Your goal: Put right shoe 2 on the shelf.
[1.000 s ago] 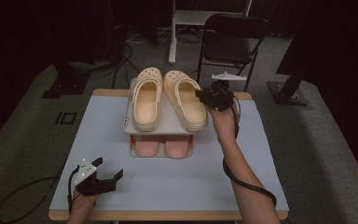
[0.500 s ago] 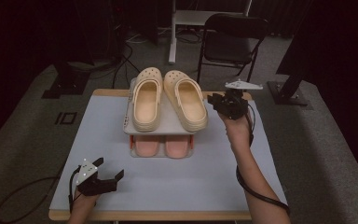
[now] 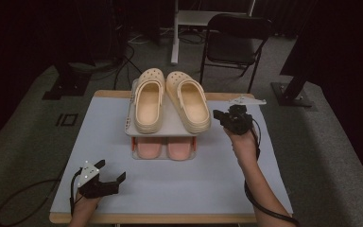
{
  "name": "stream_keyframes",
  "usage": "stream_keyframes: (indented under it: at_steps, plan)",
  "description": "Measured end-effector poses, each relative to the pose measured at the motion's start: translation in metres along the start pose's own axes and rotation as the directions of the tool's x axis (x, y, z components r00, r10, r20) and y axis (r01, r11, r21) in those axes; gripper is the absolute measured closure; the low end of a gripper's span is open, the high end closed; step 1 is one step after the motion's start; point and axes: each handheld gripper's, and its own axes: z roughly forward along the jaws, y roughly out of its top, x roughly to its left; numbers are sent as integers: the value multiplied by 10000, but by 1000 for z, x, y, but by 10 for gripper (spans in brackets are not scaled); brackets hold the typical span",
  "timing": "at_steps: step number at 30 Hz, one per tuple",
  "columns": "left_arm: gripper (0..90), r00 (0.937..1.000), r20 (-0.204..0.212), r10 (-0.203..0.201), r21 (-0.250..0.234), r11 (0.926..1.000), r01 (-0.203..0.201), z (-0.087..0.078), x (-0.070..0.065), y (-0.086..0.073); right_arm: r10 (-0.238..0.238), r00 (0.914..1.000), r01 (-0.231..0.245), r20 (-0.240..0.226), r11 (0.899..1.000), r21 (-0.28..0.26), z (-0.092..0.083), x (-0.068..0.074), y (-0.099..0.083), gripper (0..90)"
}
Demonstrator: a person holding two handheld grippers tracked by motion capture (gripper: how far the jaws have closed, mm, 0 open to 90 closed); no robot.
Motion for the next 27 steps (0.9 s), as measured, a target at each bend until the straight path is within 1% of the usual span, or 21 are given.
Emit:
stream_keyframes:
  at_steps: [3, 5, 9, 12, 19, 22, 27]
  plan:
    - [15, 10000, 12, -14, 7, 10000, 14, 0, 0, 0, -10, 10000, 11, -97, 10000, 28, -2, 1, -4, 900]
    - [15, 10000, 13, 17, 31, 10000, -17, 1, 0, 0, 48, 9995, -47, -311, 10000, 17, -2, 3, -6, 900]
    - [15, 10000, 9, 21, 26, 10000, -21, 1, 0, 0, -15, 9992, 14, -396, 10000, -25, -1, 8, -8, 900]
    - [15, 10000, 16, 11, 33, 10000, -11, 1, 0, 0, 141, 9982, -145, -577, 9999, -63, 0, 9, -8, 900]
    - [15, 10000, 23, -3, 43, 10000, 2, 2, -1, 0, -48, 9970, 50, -776, 10000, 29, 9, 22, -8, 900]
    - [15, 10000, 21, 16, 36, 10000, -16, 2, -1, 0, 29, 9956, -26, -942, 10000, 30, 14, 25, -6, 900]
    - [15, 10000, 13, 44, 31, 10000, -44, 1, 0, 0, -19, 9947, 24, -1025, 10000, 44, 21, 33, -3, 900]
